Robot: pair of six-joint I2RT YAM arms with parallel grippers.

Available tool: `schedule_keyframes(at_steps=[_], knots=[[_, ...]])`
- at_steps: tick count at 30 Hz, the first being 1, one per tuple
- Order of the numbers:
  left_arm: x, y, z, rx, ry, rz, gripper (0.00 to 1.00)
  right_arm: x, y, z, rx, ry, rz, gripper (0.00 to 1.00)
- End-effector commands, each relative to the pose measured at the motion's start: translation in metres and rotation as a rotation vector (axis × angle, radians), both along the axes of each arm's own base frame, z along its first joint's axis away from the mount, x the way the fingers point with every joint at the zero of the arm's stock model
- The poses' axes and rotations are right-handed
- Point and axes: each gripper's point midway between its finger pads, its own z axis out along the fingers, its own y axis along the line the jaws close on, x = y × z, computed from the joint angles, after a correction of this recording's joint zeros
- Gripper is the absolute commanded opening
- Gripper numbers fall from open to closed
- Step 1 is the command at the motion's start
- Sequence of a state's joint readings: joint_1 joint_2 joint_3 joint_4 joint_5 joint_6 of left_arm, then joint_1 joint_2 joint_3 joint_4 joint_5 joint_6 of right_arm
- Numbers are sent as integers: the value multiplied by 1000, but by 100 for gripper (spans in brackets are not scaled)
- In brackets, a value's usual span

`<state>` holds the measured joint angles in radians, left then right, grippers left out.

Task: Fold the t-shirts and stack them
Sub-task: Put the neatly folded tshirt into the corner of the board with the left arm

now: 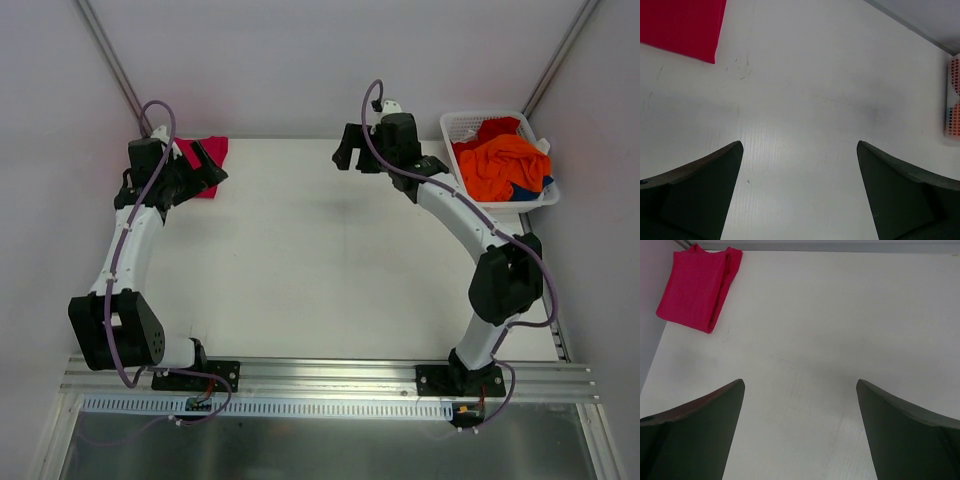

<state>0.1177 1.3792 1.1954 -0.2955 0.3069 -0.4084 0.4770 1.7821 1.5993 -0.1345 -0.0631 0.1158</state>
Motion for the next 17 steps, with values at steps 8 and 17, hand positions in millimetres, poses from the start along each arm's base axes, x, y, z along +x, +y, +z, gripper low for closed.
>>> schedule_keyframes(at_steps=[8, 17], knots=[[-1, -1, 11, 19, -54, -16, 99, -31, -26, 14, -48, -30, 5, 99], [-6, 0, 18, 66, -87, -49, 99, -32, -35, 25, -49, -56, -11, 99]])
